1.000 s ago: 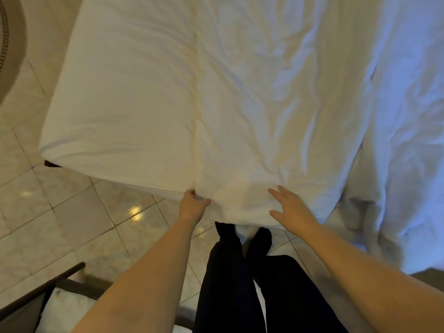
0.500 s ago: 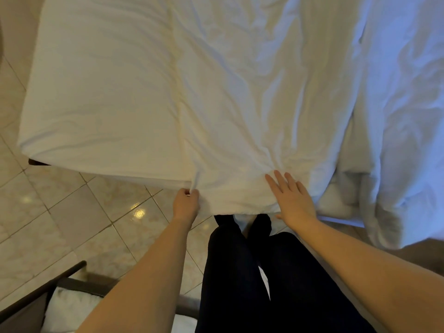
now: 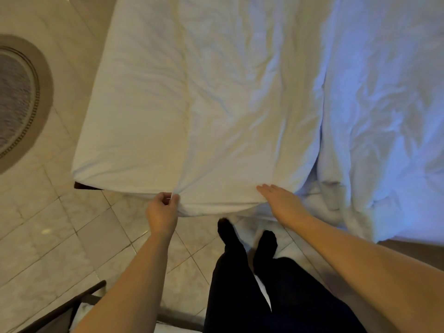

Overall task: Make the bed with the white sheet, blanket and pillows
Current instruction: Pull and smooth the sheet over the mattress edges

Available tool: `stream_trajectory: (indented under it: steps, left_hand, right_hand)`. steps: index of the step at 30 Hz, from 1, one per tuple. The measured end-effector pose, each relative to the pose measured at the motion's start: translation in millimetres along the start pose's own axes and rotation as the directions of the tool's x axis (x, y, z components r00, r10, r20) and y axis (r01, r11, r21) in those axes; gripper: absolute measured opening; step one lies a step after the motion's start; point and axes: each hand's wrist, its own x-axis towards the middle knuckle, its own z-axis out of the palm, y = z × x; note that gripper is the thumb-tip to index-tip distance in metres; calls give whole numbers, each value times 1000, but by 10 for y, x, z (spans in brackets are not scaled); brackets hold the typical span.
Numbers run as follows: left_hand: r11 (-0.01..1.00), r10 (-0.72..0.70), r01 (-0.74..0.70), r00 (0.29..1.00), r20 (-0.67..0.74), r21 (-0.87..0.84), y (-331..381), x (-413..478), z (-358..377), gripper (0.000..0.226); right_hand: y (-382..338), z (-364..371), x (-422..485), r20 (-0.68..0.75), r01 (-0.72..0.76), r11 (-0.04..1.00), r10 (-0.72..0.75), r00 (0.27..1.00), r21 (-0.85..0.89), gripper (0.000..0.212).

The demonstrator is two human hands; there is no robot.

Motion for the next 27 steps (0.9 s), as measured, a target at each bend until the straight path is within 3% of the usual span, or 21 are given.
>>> stream_trajectory:
  steps: [5,11,19,27]
  left_hand:
    - [993,115,-116,992,-60,-14,553,214,-719,12]
    - [975,223,-224,973,-63,-1,950,759,-1480,11]
    - [927,372,-373,927,36,45,932,1736,-2642,9]
    - [900,429,-428,903,7,79,755,2568,-3763,10]
  right_hand:
    - [-506,-493,-81,-71,8,997,-3,997,74,64]
    - [-1218,-901,201,-96,-32,994,42,995,102,82]
    - [-2536,-1207,611,-115,-84,979,106,988,184,74]
    - [-3759,-1347,1314,-171,-63,975,100,980,211,71]
